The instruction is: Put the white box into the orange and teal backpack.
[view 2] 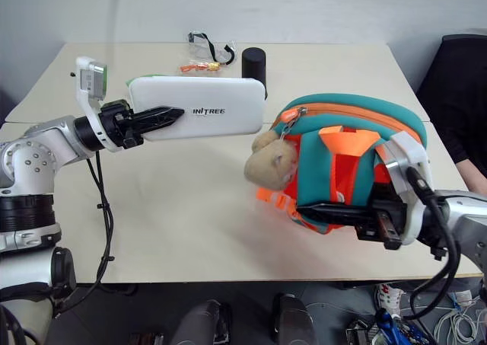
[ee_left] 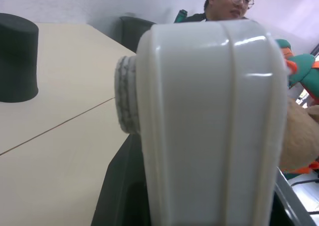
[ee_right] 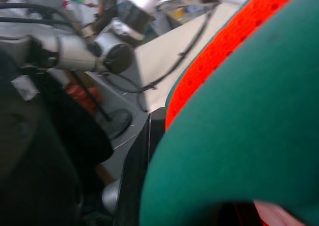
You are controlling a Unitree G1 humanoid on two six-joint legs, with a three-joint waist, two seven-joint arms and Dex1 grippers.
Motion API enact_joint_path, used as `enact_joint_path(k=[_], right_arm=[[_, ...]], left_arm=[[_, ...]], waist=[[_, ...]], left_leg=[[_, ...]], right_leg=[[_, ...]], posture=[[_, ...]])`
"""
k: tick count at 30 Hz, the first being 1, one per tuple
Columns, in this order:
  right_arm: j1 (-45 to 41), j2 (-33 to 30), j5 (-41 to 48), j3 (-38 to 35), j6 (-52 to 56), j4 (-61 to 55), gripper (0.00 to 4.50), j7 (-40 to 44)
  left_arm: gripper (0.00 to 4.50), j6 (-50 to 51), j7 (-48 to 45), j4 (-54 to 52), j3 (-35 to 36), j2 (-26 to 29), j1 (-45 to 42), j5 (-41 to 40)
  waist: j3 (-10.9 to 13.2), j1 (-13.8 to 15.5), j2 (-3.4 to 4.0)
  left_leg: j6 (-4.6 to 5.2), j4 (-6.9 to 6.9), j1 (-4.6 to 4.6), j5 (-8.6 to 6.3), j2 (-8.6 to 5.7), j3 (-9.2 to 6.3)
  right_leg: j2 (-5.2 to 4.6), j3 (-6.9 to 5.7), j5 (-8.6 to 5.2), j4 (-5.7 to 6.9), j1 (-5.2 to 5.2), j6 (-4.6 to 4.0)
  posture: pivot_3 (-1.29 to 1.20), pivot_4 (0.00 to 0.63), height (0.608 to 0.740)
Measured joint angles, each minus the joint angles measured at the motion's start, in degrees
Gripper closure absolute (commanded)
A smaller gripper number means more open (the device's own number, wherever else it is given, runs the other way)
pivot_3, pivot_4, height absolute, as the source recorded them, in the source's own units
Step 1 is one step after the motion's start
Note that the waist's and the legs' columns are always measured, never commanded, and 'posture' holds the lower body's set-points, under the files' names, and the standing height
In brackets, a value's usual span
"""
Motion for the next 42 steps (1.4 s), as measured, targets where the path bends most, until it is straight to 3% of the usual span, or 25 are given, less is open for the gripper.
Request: enact_joint_path(k=[15,29,36,42], right_arm=[[3.1,-1.0,-9.3,3.9,-5.2,0.3,4.47,2.0],[3.0,-1.1,-10.2,4.5,-5.2,1.9,4.47,3.5],[1.0,-1.1,-10.8,5.4,-5.2,2.8,4.47,3.3],[0.7,-0.7,-11.7,6.4,-5.4,3.2,4.47,2.8]], left_arm=[[3.28,-3.2,-12.5,-2.3,-0.8,6.0,-1.7,-0.7],[3.28,-22.9,-22.5,6.7,-15.4,-0.8,-10.8,13.9],[3.28,-29.3,-29.4,14.5,-19.5,-3.1,-17.2,19.3],[3.28,-33.3,-30.1,17.2,-20.8,-7.6,-18.1,22.5]], waist=[[0.2,0.0,-0.29],[0.2,1.4,-0.29],[0.2,1.3,-0.29],[0.2,1.4,-0.30]], left_leg=[[0.00,0.20,0.02,0.03,0.00,-0.02],[0.14,0.64,-0.06,-0.06,0.00,-0.05],[0.25,0.75,-0.11,-0.10,-0.02,-0.04],[0.29,0.78,-0.15,-0.12,-0.02,-0.05]], right_leg=[[-0.04,0.00,0.00,-0.02,0.02,0.01],[-0.03,-0.03,0.03,0.06,0.07,0.05],[-0.03,-0.04,0.08,0.05,0.07,0.13],[-0.03,-0.04,0.09,0.03,0.07,0.15]], posture=[[0.00,0.150,0.740],[0.00,0.150,0.740],[0.00,0.150,0.740],[0.00,0.150,0.740]])
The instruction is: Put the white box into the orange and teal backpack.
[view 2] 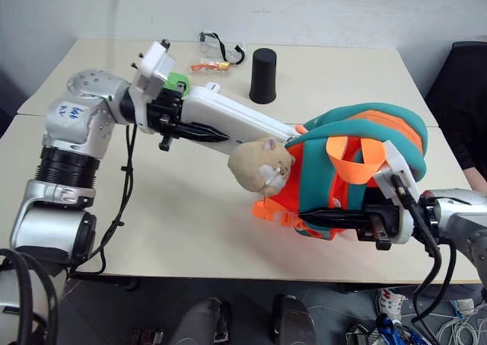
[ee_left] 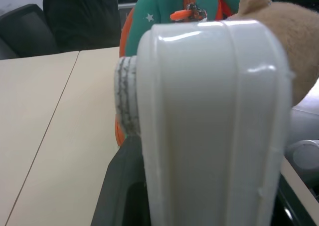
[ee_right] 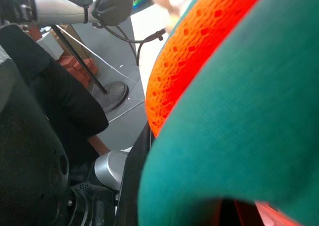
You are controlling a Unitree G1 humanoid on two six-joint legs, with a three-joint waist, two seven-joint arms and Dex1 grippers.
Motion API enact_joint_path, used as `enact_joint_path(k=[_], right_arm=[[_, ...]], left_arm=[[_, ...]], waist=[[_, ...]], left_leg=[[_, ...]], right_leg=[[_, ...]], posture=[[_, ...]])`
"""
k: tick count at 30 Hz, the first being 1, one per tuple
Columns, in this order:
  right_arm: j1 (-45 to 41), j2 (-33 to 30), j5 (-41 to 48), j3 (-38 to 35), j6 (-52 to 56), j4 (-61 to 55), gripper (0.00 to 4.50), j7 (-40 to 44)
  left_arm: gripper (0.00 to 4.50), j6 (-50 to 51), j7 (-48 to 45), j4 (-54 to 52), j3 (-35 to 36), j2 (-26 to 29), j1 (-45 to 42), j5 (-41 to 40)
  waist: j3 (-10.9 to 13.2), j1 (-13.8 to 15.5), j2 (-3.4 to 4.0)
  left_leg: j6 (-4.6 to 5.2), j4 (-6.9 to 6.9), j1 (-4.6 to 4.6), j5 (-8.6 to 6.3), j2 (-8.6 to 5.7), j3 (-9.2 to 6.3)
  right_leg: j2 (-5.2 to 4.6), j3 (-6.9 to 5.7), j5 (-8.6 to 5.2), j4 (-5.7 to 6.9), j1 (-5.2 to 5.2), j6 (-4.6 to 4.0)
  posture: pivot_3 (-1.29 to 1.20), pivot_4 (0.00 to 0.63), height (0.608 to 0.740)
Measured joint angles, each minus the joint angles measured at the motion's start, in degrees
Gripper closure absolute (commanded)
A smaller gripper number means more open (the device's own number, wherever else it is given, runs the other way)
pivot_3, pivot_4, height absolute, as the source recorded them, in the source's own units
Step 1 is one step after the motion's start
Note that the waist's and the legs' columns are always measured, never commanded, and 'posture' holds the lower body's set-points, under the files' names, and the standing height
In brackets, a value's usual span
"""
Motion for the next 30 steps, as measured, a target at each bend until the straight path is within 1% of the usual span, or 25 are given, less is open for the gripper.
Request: enact_joint_path(k=[5,13,16,18,27,30], right_arm=[[0.0,0.5,-0.4,0.6,-0.5,-0.1,4.47,-0.3],[0.7,0.5,-2.1,0.6,-1.2,-0.1,4.47,0.9],[1.0,0.5,-2.5,0.6,-1.4,-0.1,4.47,1.7],[0.9,0.5,-2.8,0.7,-1.5,-0.1,4.47,2.2],[-0.8,0.5,-3.6,2.1,-1.9,0.0,4.47,2.4],[-0.9,0.5,-3.8,2.1,-1.9,0.1,4.47,2.3]], left_arm=[[3.28,-3.2,-1.2,3.7,-0.1,0.6,-2.4,2.3],[3.28,-7.1,-1.9,11.6,0.5,6.9,-5.3,4.3],[3.28,-7.2,-1.9,11.7,0.7,9.1,-5.4,4.6],[3.28,-7.2,-1.9,11.8,0.3,10.5,-5.3,6.3],[3.28,-7.5,-1.9,12.1,-0.1,11.2,-5.3,7.0],[3.28,-7.2,-1.9,11.5,-1.2,11.1,-5.3,6.7]], waist=[[0.0,-0.1,0.00],[0.0,-0.5,0.00],[0.0,-0.3,0.00],[0.0,-0.3,0.00],[0.0,-0.2,0.00],[0.0,-0.3,0.00]], left_leg=[[0.04,0.04,0.00,0.00,-0.01,0.02],[0.04,0.04,0.02,-0.01,0.01,0.04],[0.07,0.04,0.01,-0.02,0.00,0.04],[0.08,0.04,-0.01,-0.02,-0.01,0.04],[0.08,0.04,-0.08,-0.03,-0.02,0.05],[0.09,0.04,-0.08,-0.03,-0.01,0.06]], right_leg=[[0.00,-0.04,0.02,0.01,0.00,0.04],[-0.01,-0.05,0.02,0.03,-0.02,0.04],[-0.02,-0.04,0.03,0.01,-0.01,0.06],[-0.01,-0.04,0.03,0.01,-0.03,0.06],[0.03,-0.09,0.05,0.01,-0.07,0.08],[0.04,-0.10,0.05,0.02,-0.08,0.09]], posture=[[0.00,0.150,0.740],[0.00,0.150,0.740],[0.00,0.150,0.740],[0.00,0.150,0.740],[0.00,0.150,0.740],[0.00,0.150,0.740]])
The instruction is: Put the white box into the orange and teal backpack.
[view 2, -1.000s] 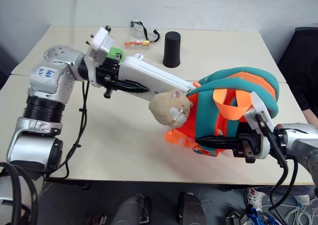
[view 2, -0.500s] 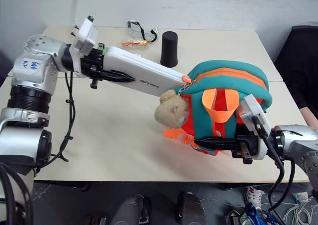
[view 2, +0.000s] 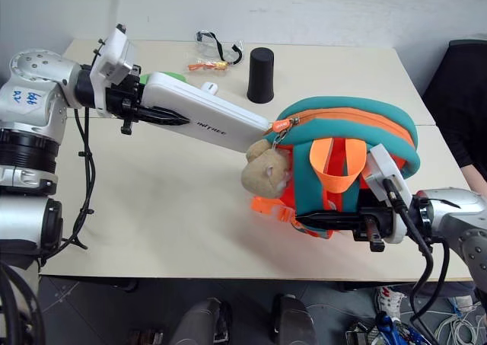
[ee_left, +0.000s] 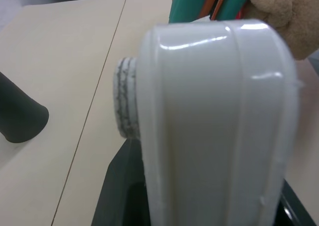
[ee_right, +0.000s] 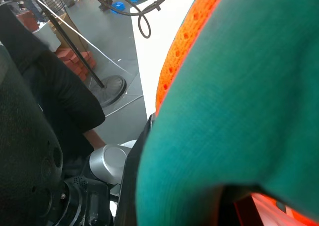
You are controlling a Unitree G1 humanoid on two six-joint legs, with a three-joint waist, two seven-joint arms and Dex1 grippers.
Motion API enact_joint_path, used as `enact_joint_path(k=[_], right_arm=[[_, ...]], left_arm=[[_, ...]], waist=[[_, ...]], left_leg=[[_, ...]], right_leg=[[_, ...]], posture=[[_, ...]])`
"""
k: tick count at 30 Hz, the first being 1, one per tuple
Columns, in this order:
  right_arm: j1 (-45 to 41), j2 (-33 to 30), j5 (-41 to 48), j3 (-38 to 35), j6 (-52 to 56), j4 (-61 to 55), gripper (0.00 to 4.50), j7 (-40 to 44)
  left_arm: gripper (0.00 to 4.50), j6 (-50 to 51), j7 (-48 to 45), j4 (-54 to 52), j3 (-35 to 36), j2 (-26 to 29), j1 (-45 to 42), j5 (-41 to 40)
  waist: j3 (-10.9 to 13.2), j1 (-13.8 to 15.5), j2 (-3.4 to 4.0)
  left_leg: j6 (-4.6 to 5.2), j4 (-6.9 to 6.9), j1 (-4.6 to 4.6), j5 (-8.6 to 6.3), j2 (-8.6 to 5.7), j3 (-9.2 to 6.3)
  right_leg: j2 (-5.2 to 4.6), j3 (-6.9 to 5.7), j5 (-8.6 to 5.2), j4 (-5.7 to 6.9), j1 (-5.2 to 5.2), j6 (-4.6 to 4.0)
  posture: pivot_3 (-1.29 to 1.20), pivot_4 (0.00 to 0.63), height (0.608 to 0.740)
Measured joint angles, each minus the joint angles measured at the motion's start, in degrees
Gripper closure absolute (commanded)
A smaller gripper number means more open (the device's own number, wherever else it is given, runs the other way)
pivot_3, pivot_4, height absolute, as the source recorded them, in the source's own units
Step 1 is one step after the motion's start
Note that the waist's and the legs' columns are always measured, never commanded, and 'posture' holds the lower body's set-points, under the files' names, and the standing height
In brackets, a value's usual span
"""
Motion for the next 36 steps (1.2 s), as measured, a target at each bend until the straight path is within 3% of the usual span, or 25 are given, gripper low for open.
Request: enact_joint_path(k=[6,17,25,31,36], right_arm=[[0.0,0.3,-0.4,0.0,-0.2,0.2,4.47,-0.3],[0.0,2.3,-1.0,0.9,-0.7,0.1,4.47,-1.7],[0.0,3.5,-1.6,1.3,-1.9,0.0,4.47,-3.2],[0.0,4.1,-2.1,2.2,-2.2,-0.2,4.47,-4.0],[0.0,4.1,-2.1,2.2,-1.8,-0.1,4.47,-4.1]], left_arm=[[3.28,1.8,0.0,-4.2,-5.5,3.7,-0.4,-4.7],[3.28,4.5,0.0,1.1,-3.2,-5.4,-7.3,-5.5],[3.28,9.5,0.0,4.0,-1.5,-6.6,-8.4,-7.2],[3.28,11.8,0.0,-4.0,-2.8,-3.7,-2.9,-12.1],[3.28,12.4,0.0,-9.3,-3.8,-5.1,1.4,-13.0]], waist=[[0.0,-0.2,0.00],[0.0,0.1,-0.01],[0.0,-0.1,-0.01],[0.0,-0.2,-0.01],[0.0,0.1,-0.01]], left_leg=[[-0.01,0.00,-0.02,0.00,0.02,0.00],[0.12,0.06,-0.15,0.05,-0.10,0.02],[0.12,0.15,-0.40,0.09,-0.10,0.11],[0.12,0.18,-0.60,0.14,-0.10,0.16],[0.15,0.31,-0.64,0.16,-0.12,0.16]], right_leg=[[-0.01,0.07,0.00,0.16,-0.03,0.00],[0.10,-0.06,0.08,0.11,-0.07,0.14],[0.14,-0.20,0.09,0.30,-0.39,0.17],[0.15,-0.11,0.12,0.35,-0.62,0.20],[0.13,-0.10,0.13,0.35,-0.62,0.21]], posture=[[0.00,0.150,0.740],[0.00,0.150,0.740],[0.00,0.150,0.740],[0.00,0.150,0.740],[0.00,0.150,0.740]])
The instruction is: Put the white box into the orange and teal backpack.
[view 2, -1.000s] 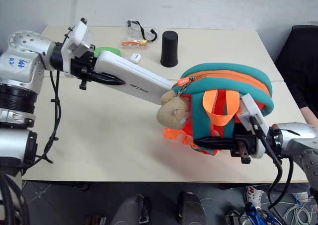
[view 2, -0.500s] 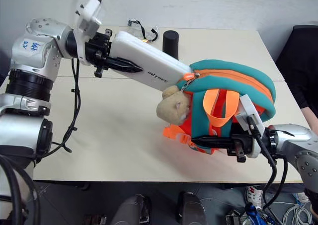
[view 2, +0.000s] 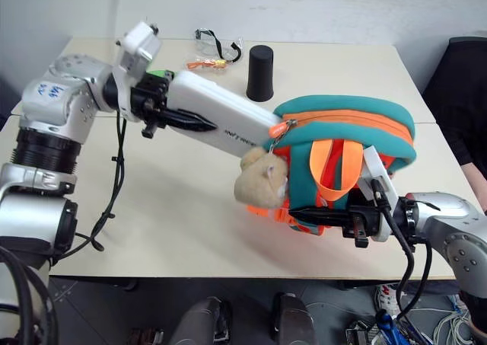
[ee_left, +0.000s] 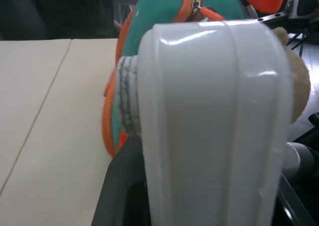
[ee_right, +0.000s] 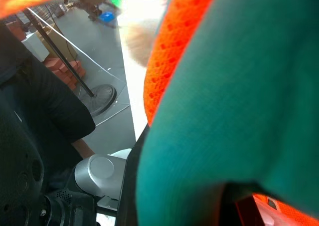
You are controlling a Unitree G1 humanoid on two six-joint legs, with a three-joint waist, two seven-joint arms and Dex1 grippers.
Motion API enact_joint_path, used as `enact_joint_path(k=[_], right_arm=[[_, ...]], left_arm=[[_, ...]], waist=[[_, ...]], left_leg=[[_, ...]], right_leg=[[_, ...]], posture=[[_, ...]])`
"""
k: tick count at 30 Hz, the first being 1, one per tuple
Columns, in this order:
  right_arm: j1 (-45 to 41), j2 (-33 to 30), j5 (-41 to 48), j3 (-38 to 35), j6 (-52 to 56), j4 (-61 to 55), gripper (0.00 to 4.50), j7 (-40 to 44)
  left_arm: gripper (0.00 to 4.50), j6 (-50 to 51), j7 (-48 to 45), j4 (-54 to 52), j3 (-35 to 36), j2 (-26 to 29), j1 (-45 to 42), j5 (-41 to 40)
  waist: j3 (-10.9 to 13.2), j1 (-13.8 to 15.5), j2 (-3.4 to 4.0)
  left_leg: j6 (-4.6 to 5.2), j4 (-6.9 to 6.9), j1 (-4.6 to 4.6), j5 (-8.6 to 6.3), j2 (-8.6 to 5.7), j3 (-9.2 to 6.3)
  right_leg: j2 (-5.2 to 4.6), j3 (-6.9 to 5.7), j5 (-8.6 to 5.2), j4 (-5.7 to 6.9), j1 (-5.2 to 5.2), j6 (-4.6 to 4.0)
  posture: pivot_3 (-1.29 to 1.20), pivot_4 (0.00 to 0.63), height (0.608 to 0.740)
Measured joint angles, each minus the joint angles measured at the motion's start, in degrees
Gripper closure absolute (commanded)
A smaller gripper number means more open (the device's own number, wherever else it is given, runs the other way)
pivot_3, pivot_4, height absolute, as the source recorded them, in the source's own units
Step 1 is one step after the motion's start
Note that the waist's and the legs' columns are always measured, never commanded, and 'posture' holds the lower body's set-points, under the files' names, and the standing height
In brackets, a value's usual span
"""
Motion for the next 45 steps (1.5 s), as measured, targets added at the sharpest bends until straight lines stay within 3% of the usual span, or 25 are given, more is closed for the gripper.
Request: enact_joint_path(k=[5,12,22,25,33,45], right_arm=[[-0.3,0.0,0.2,0.0,0.3,0.0,4.47,0.1],[-1.4,0.0,2.7,0.0,1.5,-1.6,4.47,-0.3],[-2.5,1.1,3.9,1.8,1.7,-2.5,4.47,-2.1],[-2.7,1.5,3.9,2.2,1.5,-2.6,4.50,-2.6],[-2.9,2.6,3.2,2.4,1.4,-2.4,4.50,-4.4],[-5.1,9.8,-4.4,7.1,-1.4,0.8,4.50,-11.0]], left_arm=[[3.28,-2.0,0.5,-2.2,1.1,-4.6,3.0,1.7],[3.28,-8.2,9.8,-4.6,1.5,-15.1,8.3,6.3],[3.28,-8.3,19.4,-6.2,1.2,-24.3,12.1,9.2],[2.34,-7.7,20.3,-5.8,1.3,-25.2,12.1,9.7],[0.02,-3.4,17.2,-6.5,3.1,-21.0,12.0,8.3],[0.02,7.4,7.9,-13.5,8.1,-7.5,10.8,1.2]], waist=[[0.0,0.1,0.00],[0.0,0.2,0.00],[0.0,0.1,0.00],[0.0,0.1,0.01],[0.0,0.0,0.01],[0.0,0.0,0.03]], left_leg=[[0.00,0.02,-0.01,0.00,-0.01,-0.01],[0.04,0.14,-0.06,0.00,-0.02,-0.04],[0.04,0.18,-0.05,0.00,-0.02,-0.04],[0.04,0.21,-0.04,0.00,-0.02,-0.04],[0.04,0.21,-0.05,0.00,0.00,-0.04],[0.03,0.24,-0.06,0.00,-0.01,-0.03]], right_leg=[[0.01,-0.01,0.00,0.00,0.00,0.00],[-0.05,0.01,0.03,0.00,0.01,0.05],[-0.08,0.04,0.04,-0.01,0.00,0.05],[-0.08,0.02,0.04,0.00,0.00,0.04],[-0.07,0.02,0.04,0.00,0.00,0.04],[-0.02,0.02,0.04,0.03,-0.01,0.04]], posture=[[0.00,0.150,0.740],[0.00,0.150,0.740],[0.00,0.150,0.740],[0.00,0.150,0.740],[0.00,0.150,0.740],[0.00,0.150,0.740]])
